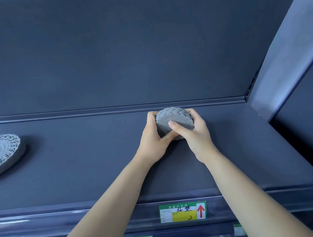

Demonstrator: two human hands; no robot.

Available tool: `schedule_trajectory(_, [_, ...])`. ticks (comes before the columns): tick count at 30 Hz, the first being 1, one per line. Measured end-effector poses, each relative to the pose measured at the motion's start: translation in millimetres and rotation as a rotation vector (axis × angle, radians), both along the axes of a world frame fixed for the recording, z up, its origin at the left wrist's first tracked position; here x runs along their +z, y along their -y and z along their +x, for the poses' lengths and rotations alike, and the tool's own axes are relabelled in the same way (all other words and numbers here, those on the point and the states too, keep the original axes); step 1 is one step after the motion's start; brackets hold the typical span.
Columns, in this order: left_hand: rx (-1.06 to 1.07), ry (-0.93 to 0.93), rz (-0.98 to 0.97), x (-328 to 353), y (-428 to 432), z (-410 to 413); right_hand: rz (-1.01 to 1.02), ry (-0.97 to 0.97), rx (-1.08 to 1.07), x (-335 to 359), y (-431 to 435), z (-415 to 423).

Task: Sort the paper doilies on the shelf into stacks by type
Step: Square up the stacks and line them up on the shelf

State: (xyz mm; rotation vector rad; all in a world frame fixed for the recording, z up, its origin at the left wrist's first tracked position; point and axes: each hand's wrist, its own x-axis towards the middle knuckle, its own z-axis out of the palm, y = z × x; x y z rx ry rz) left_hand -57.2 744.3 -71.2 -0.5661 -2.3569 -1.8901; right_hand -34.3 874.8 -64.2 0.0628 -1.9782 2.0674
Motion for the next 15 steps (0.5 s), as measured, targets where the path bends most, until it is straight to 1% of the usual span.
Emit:
schedule_trajectory(2, [0.016, 0.016, -0.001, 1.8, -0.1, 1.7, 0.012, 0.003, -0.037, 2.6, 1.3, 2.6])
schedule_trajectory(4, [0.030, 0.052, -0.003, 4.7, 0.3, 5.5, 0.066, -0.016, -0.071, 5.9, 2.5, 6.5])
schedule_trajectory(6, [0.027, 0.106, 0.022, 11.1, 2.7, 8.7, 0.179, -0.027, -0.103, 11.2, 2.7, 9.1])
schedule_trajectory(8, [-0.001, 0.178, 0.044, 22.1, 7.5, 12.3, 0.300, 0.003, -0.132, 18.4, 0.7, 11.6])
schedule_trajectory(9, [-0.020, 0.220, 0.053, 27.4, 9.8, 13.3, 0.305, 0.043, -0.151, 22.0, -1.5, 13.1])
schedule_trajectory(12, [-0.050, 0.396, 0.083, 41.0, 15.2, 20.7, 0.164, 0.251, -0.134, 29.5, -6.1, 19.4])
schedule_trajectory(13, [-0.050, 0.444, 0.048, 43.8, 16.0, 24.0, 0.176, 0.312, -0.127, 27.6, -6.9, 20.2])
schedule_trajectory(15, [-0.023, 0.461, -0.092, 43.3, 16.0, 29.5, 0.303, 0.380, -0.120, 21.9, -4.2, 23.2])
